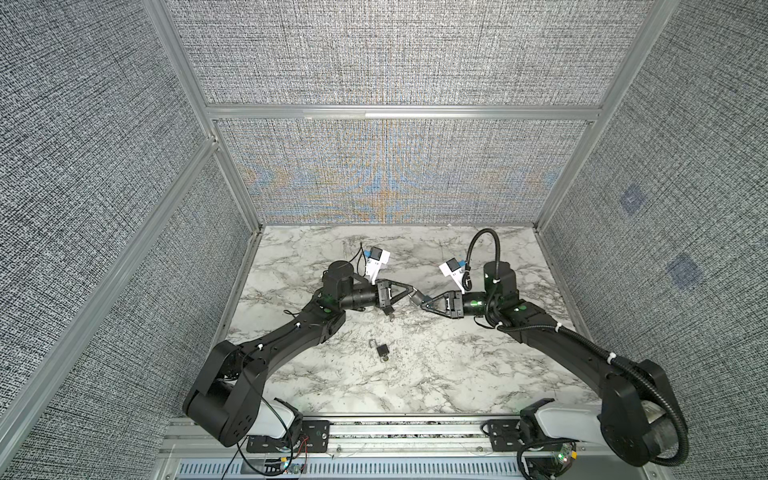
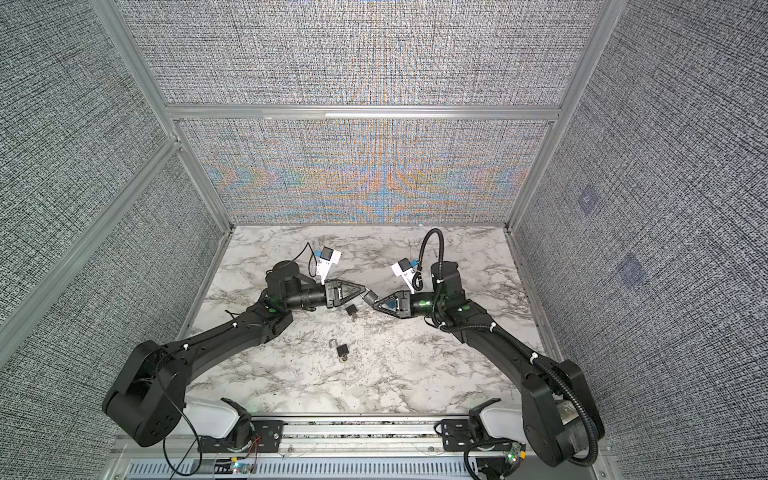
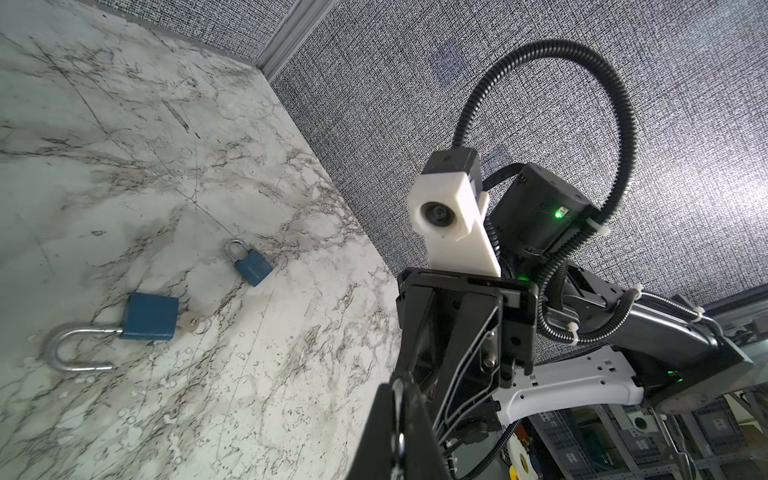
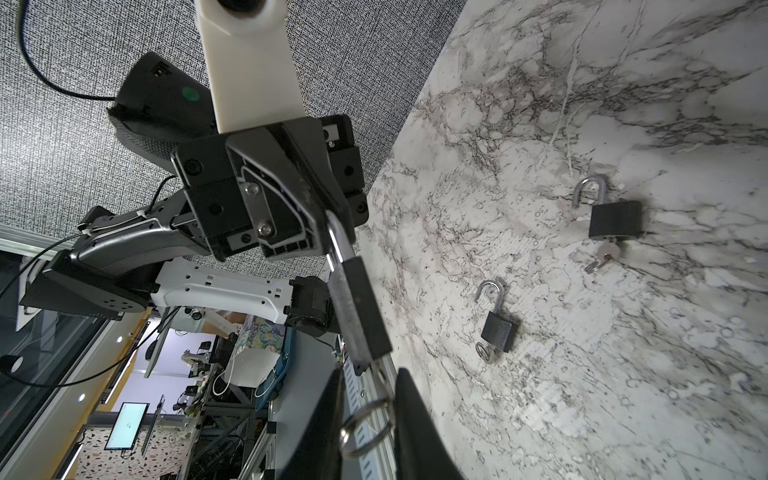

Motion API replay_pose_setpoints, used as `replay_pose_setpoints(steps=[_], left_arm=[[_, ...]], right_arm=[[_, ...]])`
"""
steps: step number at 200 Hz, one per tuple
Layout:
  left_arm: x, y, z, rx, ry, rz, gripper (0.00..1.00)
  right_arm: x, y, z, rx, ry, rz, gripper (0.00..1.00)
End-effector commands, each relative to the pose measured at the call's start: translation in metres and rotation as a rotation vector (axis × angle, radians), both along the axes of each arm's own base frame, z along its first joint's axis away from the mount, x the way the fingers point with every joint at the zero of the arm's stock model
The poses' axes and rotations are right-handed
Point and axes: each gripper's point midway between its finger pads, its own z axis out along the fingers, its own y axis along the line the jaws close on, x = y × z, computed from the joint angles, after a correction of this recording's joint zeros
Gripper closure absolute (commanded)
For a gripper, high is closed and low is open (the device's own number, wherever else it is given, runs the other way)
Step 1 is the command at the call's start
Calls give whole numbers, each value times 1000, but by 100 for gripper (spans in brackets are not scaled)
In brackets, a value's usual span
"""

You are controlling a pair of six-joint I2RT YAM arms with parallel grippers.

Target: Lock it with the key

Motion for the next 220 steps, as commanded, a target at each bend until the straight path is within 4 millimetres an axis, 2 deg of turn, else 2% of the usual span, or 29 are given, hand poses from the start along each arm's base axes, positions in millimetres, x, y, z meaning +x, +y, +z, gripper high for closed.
replay_pose_setpoints(steps=[1, 43, 61, 78, 118, 186, 220], left_arm=[[0, 0, 7, -12, -23, 0, 100], [-2, -1, 8, -16, -23, -15, 100], [-2, -1, 8, -18, -23, -17, 100], [-2, -2, 8, -22, -22, -22, 100], [-3, -2, 8, -23, -21, -23, 100], [-1, -1, 7, -22, -19, -14, 100], [0, -1, 8, -24, -16, -6, 100]], right_arm=[[-1, -1, 0, -6, -4, -1, 79], [4, -4, 1, -10, -11, -21, 78], [5, -3, 2, -9, -13, -20, 70], [6, -3, 2, -10, -11, -20, 67], [8, -3, 4, -8, -16, -21, 67], [4, -3, 1, -8, -6, -14, 88], [3, -4, 0, -5, 0, -13, 94]])
